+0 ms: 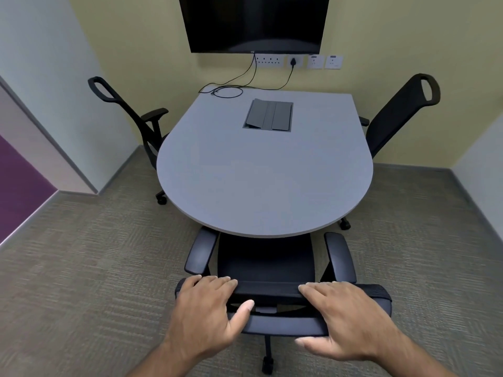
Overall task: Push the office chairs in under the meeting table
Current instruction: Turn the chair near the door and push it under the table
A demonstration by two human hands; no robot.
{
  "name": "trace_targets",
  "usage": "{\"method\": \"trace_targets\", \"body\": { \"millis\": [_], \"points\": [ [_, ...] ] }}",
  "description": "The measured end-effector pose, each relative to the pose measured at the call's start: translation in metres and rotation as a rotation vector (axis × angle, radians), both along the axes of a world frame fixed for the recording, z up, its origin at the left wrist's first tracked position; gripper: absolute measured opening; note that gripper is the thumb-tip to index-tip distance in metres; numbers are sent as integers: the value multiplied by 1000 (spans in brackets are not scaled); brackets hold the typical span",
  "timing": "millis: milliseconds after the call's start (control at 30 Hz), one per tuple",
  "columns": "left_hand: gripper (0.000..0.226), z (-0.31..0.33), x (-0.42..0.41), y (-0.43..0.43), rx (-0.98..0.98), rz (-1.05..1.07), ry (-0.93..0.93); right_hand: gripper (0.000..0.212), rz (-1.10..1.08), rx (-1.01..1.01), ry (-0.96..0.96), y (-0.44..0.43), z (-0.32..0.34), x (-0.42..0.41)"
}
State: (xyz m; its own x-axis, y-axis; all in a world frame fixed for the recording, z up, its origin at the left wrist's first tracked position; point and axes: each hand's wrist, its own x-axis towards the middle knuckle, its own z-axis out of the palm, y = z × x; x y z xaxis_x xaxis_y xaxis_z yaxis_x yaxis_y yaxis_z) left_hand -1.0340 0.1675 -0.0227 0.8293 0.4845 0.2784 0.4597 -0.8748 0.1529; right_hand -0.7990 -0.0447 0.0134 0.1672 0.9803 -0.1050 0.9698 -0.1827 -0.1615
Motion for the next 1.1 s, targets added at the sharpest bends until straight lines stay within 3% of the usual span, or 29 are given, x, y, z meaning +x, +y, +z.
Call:
{"method": "trace_targets", "body": {
  "millis": [467, 700, 867, 1100],
  "points": [
    [56, 6, -4, -1, 19, 2, 32, 101, -8, 15, -20, -1, -4, -9],
    [80, 6, -3, -8, -23, 30, 114, 93, 18, 86, -33, -9, -3, -8],
    [71, 9, -8, -11, -41, 36, 158, 79, -22, 104, -44, -11, -3, -16],
    [61, 16, -10, -12, -52, 25, 153, 90, -122, 36, -30, -10, 3, -27]
  ]
}}
